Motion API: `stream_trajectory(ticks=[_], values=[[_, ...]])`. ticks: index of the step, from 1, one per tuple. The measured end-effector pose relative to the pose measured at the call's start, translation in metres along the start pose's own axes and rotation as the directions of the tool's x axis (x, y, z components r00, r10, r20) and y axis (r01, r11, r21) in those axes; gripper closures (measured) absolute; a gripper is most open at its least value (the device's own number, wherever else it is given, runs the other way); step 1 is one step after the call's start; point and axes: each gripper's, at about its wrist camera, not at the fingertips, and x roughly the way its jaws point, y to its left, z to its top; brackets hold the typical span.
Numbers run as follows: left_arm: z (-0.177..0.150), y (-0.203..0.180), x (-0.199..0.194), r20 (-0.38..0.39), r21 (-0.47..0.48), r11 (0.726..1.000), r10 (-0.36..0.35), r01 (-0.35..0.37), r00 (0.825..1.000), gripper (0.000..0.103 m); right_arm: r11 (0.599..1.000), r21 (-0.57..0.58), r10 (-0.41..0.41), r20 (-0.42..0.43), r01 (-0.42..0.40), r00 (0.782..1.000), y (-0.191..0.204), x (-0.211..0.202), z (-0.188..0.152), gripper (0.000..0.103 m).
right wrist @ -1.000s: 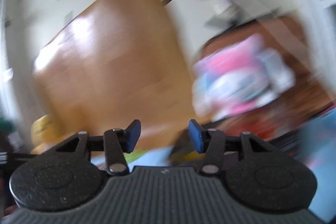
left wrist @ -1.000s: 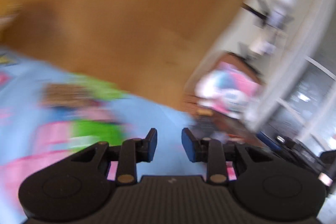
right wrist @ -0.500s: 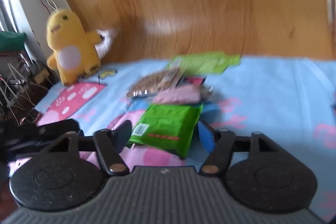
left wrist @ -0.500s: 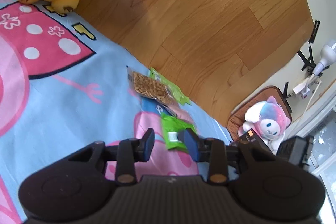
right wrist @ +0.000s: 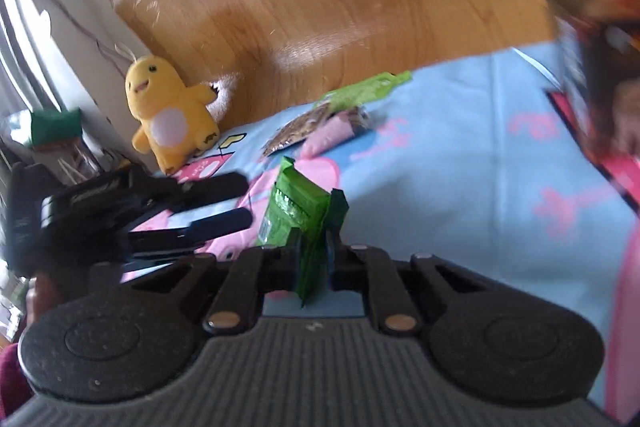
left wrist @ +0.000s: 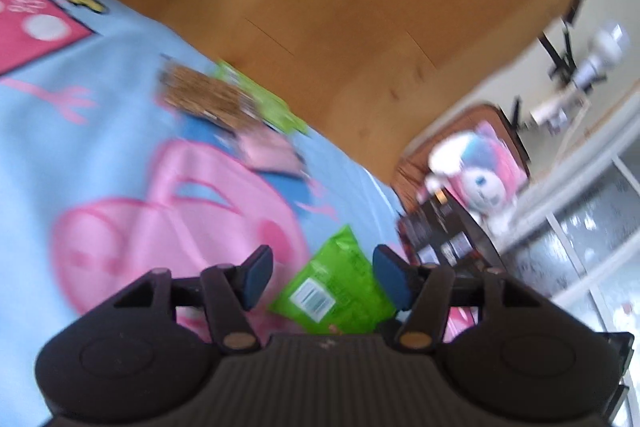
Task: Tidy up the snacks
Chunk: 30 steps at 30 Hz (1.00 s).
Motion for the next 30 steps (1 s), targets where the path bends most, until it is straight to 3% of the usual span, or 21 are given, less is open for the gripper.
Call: stream_trajectory(ticks=[2, 4, 8, 10, 12, 15, 19, 23, 25, 26, 28, 30], values=[[-0.009, -0.014, 0.016, -0.052, 0.015, 1.0, -0.016, 0.017, 0.999, 0.052, 1.0, 0.028, -0.007, 0.011, 0.007, 1.0, -0.008, -0.01, -0.002, 0.089], [-0.019, -0.031, 0.03, -0.082, 0.079, 0.996, 0.033, -0.027, 0.996, 0.064, 0.999, 0.016, -0.044, 0.045, 0.044, 0.998, -0.014, -0.022, -0.003, 0.089], [-0.023, -0.057, 0.046, -0.141, 0.077, 0.996, -0.038, 0.049, 0.989, 0.066, 0.996, 0.023, -0.093, 0.162, 0.09, 0.983, -0.023, -0.058, 0.003, 0.089], [-0.016, -0.083, 0.052, -0.136, 0.124, 0.988, -0.073, 0.09, 0.988, 0.066, 0.994, 0.014, -0.105, 0.236, 0.104, 0.966, -0.025, -0.076, 0.011, 0.09], [-0.009, -0.112, 0.058, -0.13, 0.184, 0.975, -0.104, 0.127, 0.986, 0.066, 0.99, -0.012, -0.131, 0.324, 0.143, 0.937, -0.024, -0.094, 0.02, 0.09], [0.0, -0.159, 0.075, -0.133, 0.279, 0.946, -0.13, 0.163, 0.983, 0.065, 0.972, -0.043, -0.187, 0.446, 0.23, 0.875, -0.024, -0.115, 0.036, 0.09], [0.005, -0.201, 0.107, -0.123, 0.369, 0.914, -0.128, 0.165, 0.984, 0.065, 0.944, -0.029, -0.267, 0.519, 0.329, 0.812, -0.04, -0.119, 0.055, 0.09], [0.009, -0.211, 0.142, -0.123, 0.375, 0.915, -0.114, 0.153, 0.986, 0.065, 0.916, -0.015, -0.33, 0.539, 0.4, 0.775, -0.066, -0.112, 0.071, 0.09], [0.01, -0.213, 0.156, -0.109, 0.385, 0.916, -0.077, 0.113, 0.991, 0.065, 0.894, -0.026, -0.367, 0.532, 0.447, 0.763, -0.073, -0.104, 0.078, 0.086], [0.01, -0.212, 0.16, -0.101, 0.391, 0.916, -0.061, 0.096, 0.993, 0.065, 0.872, -0.024, -0.402, 0.534, 0.489, 0.744, -0.075, -0.099, 0.079, 0.085], [0.014, -0.207, 0.157, -0.073, 0.393, 0.916, -0.054, 0.078, 0.996, 0.065, 0.851, 0.011, -0.444, 0.551, 0.525, 0.707, -0.077, -0.098, 0.078, 0.066], [0.02, -0.196, 0.141, -0.048, 0.385, 0.918, -0.079, 0.091, 0.996, 0.063, 0.872, 0.053, -0.423, 0.581, 0.486, 0.696, -0.08, -0.108, 0.075, 0.066]])
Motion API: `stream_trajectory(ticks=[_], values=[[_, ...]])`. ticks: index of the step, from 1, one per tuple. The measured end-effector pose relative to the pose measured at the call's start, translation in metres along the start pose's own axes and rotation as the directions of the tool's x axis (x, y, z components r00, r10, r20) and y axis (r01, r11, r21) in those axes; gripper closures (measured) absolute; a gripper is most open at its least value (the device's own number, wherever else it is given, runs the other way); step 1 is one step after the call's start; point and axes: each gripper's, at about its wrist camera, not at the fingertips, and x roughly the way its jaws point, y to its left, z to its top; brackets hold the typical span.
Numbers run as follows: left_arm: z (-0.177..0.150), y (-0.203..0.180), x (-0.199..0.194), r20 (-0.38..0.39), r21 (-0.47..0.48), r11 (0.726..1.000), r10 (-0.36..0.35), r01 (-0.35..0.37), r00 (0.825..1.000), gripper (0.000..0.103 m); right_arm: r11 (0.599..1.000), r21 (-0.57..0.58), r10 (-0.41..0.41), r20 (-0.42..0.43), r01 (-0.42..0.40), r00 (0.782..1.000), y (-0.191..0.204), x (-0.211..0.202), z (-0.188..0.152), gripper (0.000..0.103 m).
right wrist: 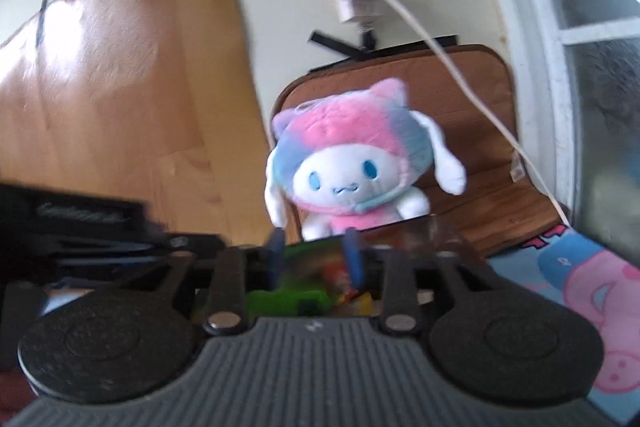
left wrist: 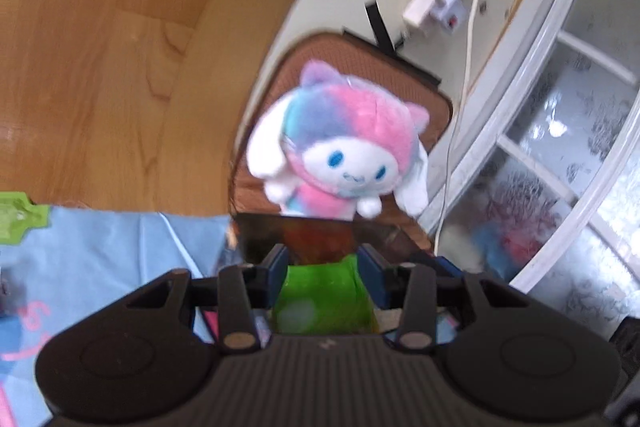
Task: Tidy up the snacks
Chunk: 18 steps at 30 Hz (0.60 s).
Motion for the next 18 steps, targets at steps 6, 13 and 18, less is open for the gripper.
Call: stream_trajectory(ticks=[6, 13, 18], values=[[-0.018, 0.077, -0.09, 0.146, -0.08, 0.992, 0.104, -0.093, 0.984, 0.063, 0.984, -0.024, 0.177, -0.01, -0.177, 0.984, 0.035, -0.013, 0.001, 0.066], [-0.05, 0.199, -0.175, 0.191, -0.332, 0.883, 0.407, -0.331, 0.893, 0.063, 0.908, 0.024, 0.406, -0.302, -0.419, 0.862, 0.123, 0.051, -0.028, 0.066], [-0.059, 0.234, -0.183, 0.179, -0.431, 0.845, 0.423, -0.315, 0.888, 0.063, 0.909, 0.025, 0.379, -0.469, -0.417, 0.798, 0.189, 0.137, -0.043, 0.063]])
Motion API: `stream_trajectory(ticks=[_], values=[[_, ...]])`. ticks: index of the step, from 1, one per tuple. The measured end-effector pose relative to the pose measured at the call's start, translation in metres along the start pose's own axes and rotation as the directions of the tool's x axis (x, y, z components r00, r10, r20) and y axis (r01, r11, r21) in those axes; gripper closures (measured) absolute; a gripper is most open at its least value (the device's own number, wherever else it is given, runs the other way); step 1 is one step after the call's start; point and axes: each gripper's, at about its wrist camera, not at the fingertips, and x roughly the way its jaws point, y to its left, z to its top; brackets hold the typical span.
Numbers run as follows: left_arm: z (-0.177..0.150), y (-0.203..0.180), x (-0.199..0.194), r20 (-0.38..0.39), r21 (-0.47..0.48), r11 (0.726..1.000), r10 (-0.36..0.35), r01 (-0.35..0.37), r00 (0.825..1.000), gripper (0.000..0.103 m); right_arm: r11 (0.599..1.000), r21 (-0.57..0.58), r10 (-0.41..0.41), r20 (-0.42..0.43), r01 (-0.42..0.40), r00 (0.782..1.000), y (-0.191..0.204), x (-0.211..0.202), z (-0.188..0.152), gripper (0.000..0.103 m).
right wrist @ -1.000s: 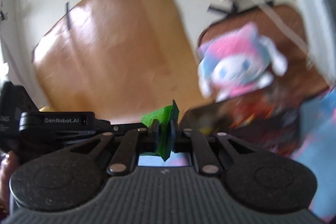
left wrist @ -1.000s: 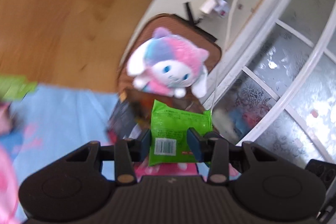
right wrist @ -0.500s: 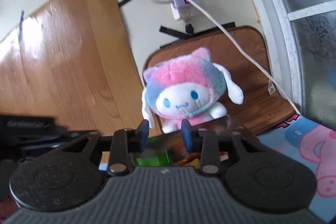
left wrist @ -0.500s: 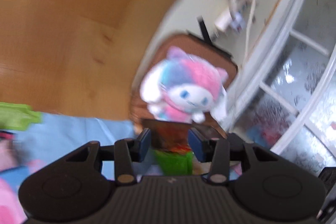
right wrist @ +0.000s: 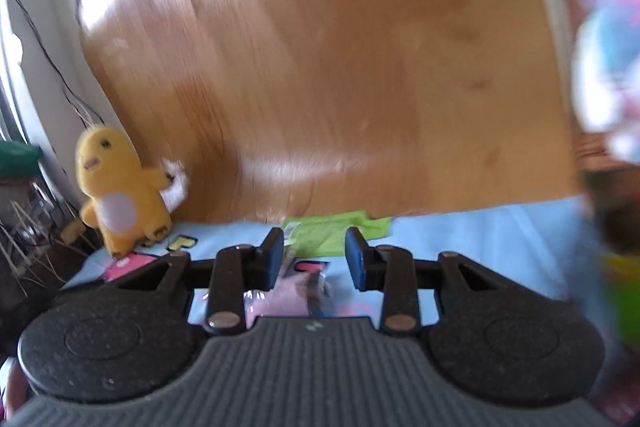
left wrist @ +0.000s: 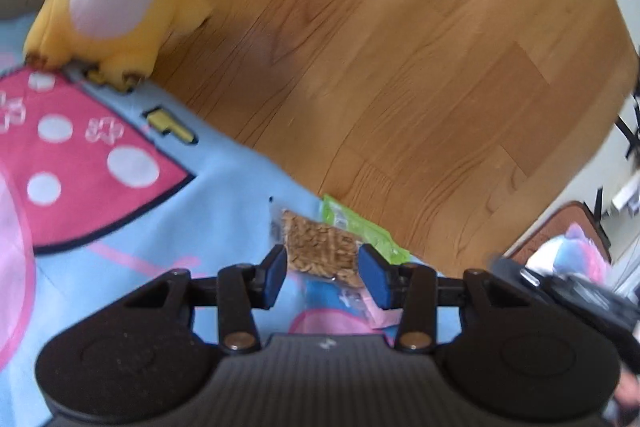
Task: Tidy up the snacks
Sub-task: 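Grasp the green barcode packet with the right gripper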
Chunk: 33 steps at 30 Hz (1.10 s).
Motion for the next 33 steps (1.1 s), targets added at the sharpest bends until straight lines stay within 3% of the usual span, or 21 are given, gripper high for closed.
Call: stream_trajectory(ticks=[8, 11, 13, 17, 21, 26, 30, 33], values=[[0.006, 0.011, 0.005, -0.022, -0.111, 0.994, 0.011, -0.013, 1.0, 0.063, 0.995, -0.056, -0.095, -0.189, 0.086, 0.977, 0.028, 0.128, 0.033, 0.061], [0.007, 0.013, 0.002, -0.019, -0.135, 0.991, 0.017, -0.019, 1.0, 0.063, 0.983, -0.135, -0.157, -0.246, 0.127, 0.956, 0.035, 0.155, 0.024, 0.06], [0.008, 0.015, 0.0, -0.014, -0.147, 0.989, 0.028, -0.03, 1.0, 0.063, 0.968, -0.212, -0.183, -0.232, 0.134, 0.955, 0.046, 0.151, 0.016, 0.059], [0.01, 0.02, -0.004, 0.002, -0.174, 0.984, 0.044, -0.043, 0.999, 0.063, 0.975, -0.219, -0.098, -0.328, 0.025, 0.94, 0.055, 0.123, 0.01, 0.058], [0.012, 0.022, -0.006, 0.004, -0.177, 0.984, 0.029, -0.027, 1.0, 0.063, 0.964, -0.257, -0.035, -0.369, -0.066, 0.929, 0.065, 0.072, -0.012, 0.058], [0.011, 0.015, -0.006, -0.009, -0.131, 0.991, -0.025, 0.024, 1.0, 0.059, 0.952, -0.271, 0.037, -0.354, -0.141, 0.934, 0.064, -0.01, -0.057, 0.058], [0.006, 0.003, -0.005, -0.035, -0.07, 0.996, -0.062, 0.059, 0.997, 0.059, 0.953, -0.262, 0.064, -0.305, -0.149, 0.95, 0.064, -0.077, -0.099, 0.058], [0.0, -0.008, -0.008, -0.058, -0.031, 0.995, -0.101, 0.1, 0.993, 0.059, 0.964, -0.214, 0.103, -0.253, -0.159, 0.962, 0.059, -0.115, -0.112, 0.06]])
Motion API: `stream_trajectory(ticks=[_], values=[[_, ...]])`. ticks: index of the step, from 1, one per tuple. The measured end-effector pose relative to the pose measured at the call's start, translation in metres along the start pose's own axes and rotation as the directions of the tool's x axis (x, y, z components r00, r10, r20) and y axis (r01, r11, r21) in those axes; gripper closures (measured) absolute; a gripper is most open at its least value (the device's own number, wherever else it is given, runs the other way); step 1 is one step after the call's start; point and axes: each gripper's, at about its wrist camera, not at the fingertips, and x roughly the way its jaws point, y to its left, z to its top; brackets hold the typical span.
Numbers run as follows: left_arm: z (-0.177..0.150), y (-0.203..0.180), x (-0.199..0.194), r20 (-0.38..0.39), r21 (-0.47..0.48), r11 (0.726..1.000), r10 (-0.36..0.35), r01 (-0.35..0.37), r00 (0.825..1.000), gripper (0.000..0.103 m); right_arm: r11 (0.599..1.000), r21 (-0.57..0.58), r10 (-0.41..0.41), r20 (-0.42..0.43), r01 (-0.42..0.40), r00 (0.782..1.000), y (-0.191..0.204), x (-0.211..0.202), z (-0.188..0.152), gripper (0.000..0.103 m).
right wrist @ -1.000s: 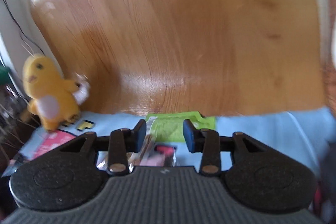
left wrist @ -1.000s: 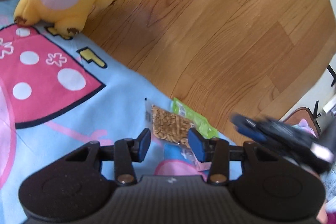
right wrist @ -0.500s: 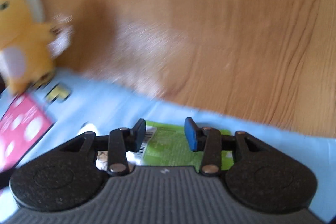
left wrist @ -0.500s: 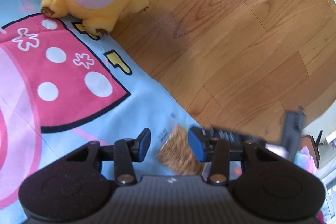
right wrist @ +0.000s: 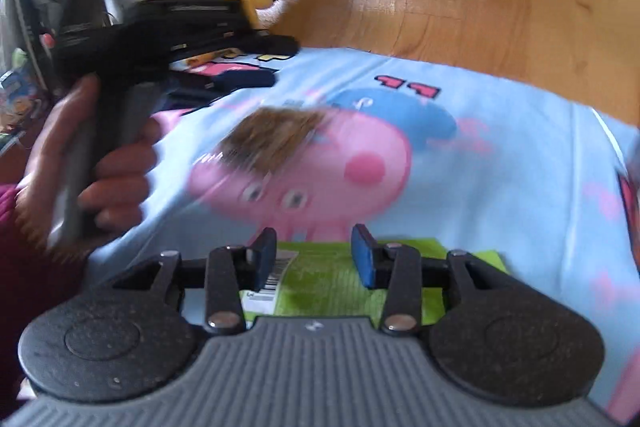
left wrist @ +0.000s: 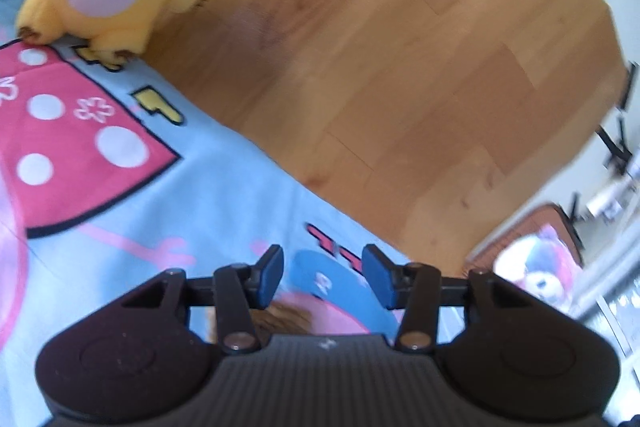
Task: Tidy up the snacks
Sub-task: 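Grasp the green barcode packet with the right gripper, then carry the green barcode packet toward the black box with the right gripper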
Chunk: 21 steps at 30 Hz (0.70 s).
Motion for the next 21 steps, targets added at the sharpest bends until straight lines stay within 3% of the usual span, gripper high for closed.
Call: stream_trajectory(ticks=[2, 4, 8, 11, 14, 17, 18, 21], values=[[-0.005, -0.009, -0.002, -0.029, 0.03, 0.998, -0.046, 0.047, 0.999, 0.059, 0.997, 0.066, -0.038, 0.117, 0.03, 0.992, -0.008, -0.028, -0.008, 0.059], [-0.013, -0.021, -0.004, -0.066, 0.065, 0.994, -0.078, 0.083, 0.995, 0.059, 0.989, 0.118, -0.108, 0.18, 0.088, 0.978, -0.019, -0.053, -0.01, 0.059], [-0.04, -0.045, -0.015, -0.19, 0.108, 0.98, -0.147, 0.17, 0.971, 0.059, 0.977, 0.19, -0.13, 0.141, 0.102, 0.981, -0.039, -0.075, -0.027, 0.058], [-0.06, -0.057, -0.03, -0.248, 0.112, 0.974, -0.165, 0.198, 0.955, 0.059, 0.954, 0.297, -0.067, 0.132, 0.025, 0.989, -0.05, -0.083, -0.045, 0.058], [-0.07, -0.062, -0.048, -0.261, 0.11, 0.967, -0.193, 0.228, 0.946, 0.059, 0.893, 0.444, 0.01, 0.161, -0.082, 0.987, -0.068, -0.079, -0.054, 0.058], [-0.081, -0.062, -0.057, -0.285, 0.078, 0.969, -0.201, 0.232, 0.937, 0.059, 0.797, 0.58, 0.063, 0.193, -0.166, 0.979, -0.084, -0.066, -0.053, 0.058], [-0.085, -0.063, -0.058, -0.292, 0.08, 0.973, -0.186, 0.218, 0.938, 0.059, 0.774, 0.607, 0.073, 0.196, -0.18, 0.978, -0.089, -0.06, -0.049, 0.058], [-0.092, -0.058, -0.064, -0.316, 0.042, 0.983, -0.159, 0.181, 0.935, 0.059, 0.759, 0.635, 0.058, 0.154, -0.144, 0.986, -0.087, -0.041, -0.04, 0.058]])
